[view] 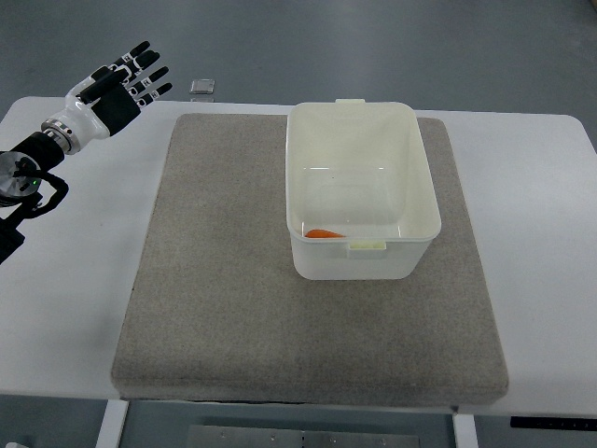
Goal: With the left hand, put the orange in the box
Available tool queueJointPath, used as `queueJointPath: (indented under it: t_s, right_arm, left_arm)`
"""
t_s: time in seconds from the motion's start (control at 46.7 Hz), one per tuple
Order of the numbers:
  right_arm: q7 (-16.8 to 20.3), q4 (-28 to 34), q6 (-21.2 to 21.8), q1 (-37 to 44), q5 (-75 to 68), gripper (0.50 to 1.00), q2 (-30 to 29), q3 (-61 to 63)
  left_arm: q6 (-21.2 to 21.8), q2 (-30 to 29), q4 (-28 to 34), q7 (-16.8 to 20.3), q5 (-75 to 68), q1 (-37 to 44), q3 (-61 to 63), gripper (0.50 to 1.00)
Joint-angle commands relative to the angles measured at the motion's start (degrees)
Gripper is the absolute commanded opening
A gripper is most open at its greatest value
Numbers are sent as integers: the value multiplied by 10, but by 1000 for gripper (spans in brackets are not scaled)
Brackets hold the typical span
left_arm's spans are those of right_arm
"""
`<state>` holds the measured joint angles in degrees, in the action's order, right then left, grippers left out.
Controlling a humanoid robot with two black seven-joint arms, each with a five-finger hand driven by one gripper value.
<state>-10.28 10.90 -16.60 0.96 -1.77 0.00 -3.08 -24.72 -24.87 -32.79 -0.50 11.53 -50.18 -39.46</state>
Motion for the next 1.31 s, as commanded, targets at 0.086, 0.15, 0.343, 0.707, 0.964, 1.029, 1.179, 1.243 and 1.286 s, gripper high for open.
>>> queueJointPath:
  t_s: [0.086, 0.15, 0.343, 0.707, 0.964, 1.029, 1.179, 1.243, 1.286]
  right_arm:
    - [0, 0, 0, 0, 0, 926, 0, 0]
    - [0, 0, 0, 0, -1, 926, 0, 0]
    - [0, 0, 0, 0, 0, 926, 0, 0]
    - [0, 0, 0, 0, 0, 926, 0, 0]
    - [0, 5, 1, 0, -1, 926, 0, 1]
    - [0, 7, 1, 0, -1, 926, 0, 1]
    - [0, 7, 1, 0, -1, 926, 0, 1]
    - [0, 7, 1, 0, -1, 926, 0, 1]
    - [0, 7, 1, 0, -1, 926, 0, 1]
  left_arm:
    - [0, 0, 0, 1, -5, -1, 6, 994]
    - [-1, 0, 0, 1, -9, -3, 6, 994]
    - [2, -1, 0, 3, -13, -18, 6, 994]
    - [-5, -4, 1, 5, -41, -22, 5, 994]
    - [-6, -3, 0, 6, -40, -23, 0, 994]
    - [-6, -3, 0, 6, -39, -23, 0, 994]
    - [-6, -3, 0, 6, -39, -22, 0, 994]
    - [-6, -2, 0, 6, -38, -22, 0, 994]
    - [-6, -2, 0, 6, -37, -23, 0, 994]
